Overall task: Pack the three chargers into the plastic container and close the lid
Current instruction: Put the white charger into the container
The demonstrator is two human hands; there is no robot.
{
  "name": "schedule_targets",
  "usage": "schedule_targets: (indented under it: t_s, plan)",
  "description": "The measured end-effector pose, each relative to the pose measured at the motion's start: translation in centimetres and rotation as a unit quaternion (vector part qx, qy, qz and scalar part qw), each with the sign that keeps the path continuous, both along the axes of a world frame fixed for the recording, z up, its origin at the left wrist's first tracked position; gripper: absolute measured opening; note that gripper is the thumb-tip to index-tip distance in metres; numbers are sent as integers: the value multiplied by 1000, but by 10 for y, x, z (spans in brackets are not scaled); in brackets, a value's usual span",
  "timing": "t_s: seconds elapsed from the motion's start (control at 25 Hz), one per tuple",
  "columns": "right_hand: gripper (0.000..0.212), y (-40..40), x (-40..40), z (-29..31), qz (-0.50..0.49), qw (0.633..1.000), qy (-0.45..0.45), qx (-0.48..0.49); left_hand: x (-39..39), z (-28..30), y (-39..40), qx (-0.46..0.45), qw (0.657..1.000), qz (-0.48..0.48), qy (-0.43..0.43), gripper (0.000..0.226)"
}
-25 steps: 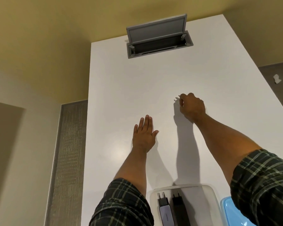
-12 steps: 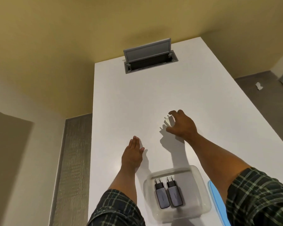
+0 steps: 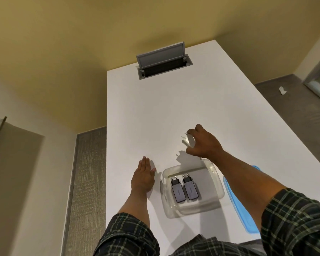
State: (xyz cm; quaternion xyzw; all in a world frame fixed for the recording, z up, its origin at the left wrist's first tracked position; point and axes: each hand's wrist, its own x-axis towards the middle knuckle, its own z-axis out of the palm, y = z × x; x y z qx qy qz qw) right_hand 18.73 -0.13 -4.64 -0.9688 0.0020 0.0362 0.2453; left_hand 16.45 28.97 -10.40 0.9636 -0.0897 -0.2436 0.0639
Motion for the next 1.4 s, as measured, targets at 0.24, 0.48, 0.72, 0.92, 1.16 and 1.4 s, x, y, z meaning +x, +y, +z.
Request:
schedule_targets:
  t_s: [0.24, 0.48, 0.72, 0.92, 1.16, 1.4]
  plan:
    - [66, 7, -71, 14, 116, 992, -41, 19, -68, 5, 24, -3, 1000, 23, 13, 62]
    - [56, 5, -123, 14, 191, 980, -21, -59, -102, 8, 19, 13, 1000, 4, 24, 64]
    - [58, 14, -157, 1, 145, 978, 65, -135, -139, 3, 6, 18, 997, -1, 75, 65]
    - [58, 19, -180, -11, 70, 980, 110, -148, -167, 1, 0, 10, 995, 11, 97, 65]
    - [51, 30, -191, -21, 15, 980, 149, -130, -188, -3, 6, 45, 995, -8, 88, 68]
    - [46, 36, -181, -27, 1, 976, 170, -139, -188, -4, 11, 33, 995, 6, 97, 73]
